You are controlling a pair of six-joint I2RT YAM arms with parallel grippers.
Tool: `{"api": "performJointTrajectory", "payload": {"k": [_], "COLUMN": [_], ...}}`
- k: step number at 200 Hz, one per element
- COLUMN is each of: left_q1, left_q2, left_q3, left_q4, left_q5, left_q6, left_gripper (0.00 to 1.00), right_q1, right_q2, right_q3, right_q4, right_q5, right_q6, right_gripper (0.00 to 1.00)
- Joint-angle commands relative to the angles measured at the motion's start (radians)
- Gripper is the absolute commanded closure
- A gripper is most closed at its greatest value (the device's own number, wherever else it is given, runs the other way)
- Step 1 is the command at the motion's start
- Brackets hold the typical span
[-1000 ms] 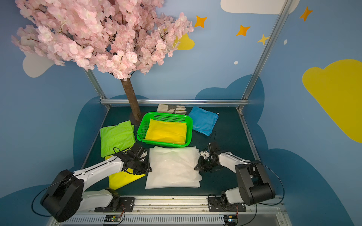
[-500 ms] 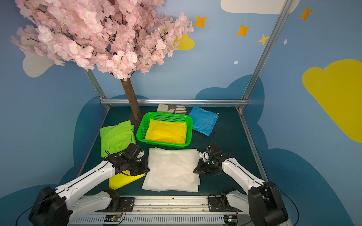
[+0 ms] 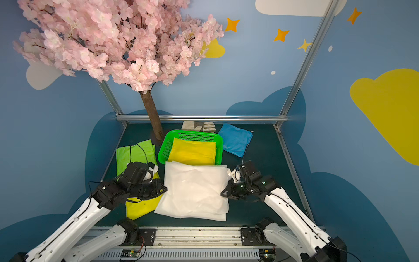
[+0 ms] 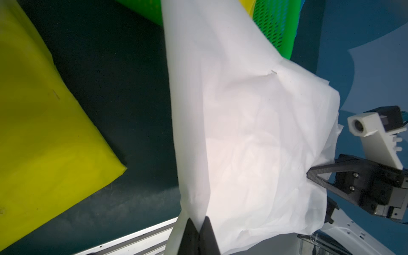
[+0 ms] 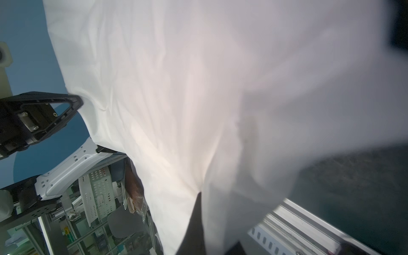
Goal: Put the folded raincoat in the basket
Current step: Pick up the raincoat from the center of the board, then move the basket to the center of the board.
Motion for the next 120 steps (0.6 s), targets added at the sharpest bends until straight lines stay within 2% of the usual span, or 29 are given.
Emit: {"api": "performJointTrajectory", "payload": {"k": [1, 25, 53, 71, 120], "left_q1": [0.041, 0.133, 0.282, 0.353, 0.448], "left_q2": [0.098, 0.258, 0.432, 0.52, 0.748], "left_q3": [0.128, 0.26, 0.385, 0.445, 0.619], "left_q4": [-0.041, -0.031, 0.017, 0.062, 0.11], "left_q5": [-0.043, -0.023, 0.077, 0.102, 0.183], "left_q6": [0.097, 0.183, 0.252, 0.288, 0.342], "left_gripper": [0.98, 0.98, 0.98, 0.98, 0.97], "right_q1": [-0.005, -0.044, -0.088, -0.112, -0.177], "right_q2": [0.02, 0.143, 0.331, 0.451, 0.807], "right_q3": [0.109, 0.256, 0.397, 0.478, 0.765], "right_q4": [0.018, 0.04, 0.067, 0.101, 0.095], "right_q5": [0.064, 0.071, 0.068, 0.068, -0.016], "right_q6": [0.017, -0.005, -0.007, -0.013, -0.01], "right_gripper": [1.0, 1.0, 1.0, 1.0, 1.0]}}
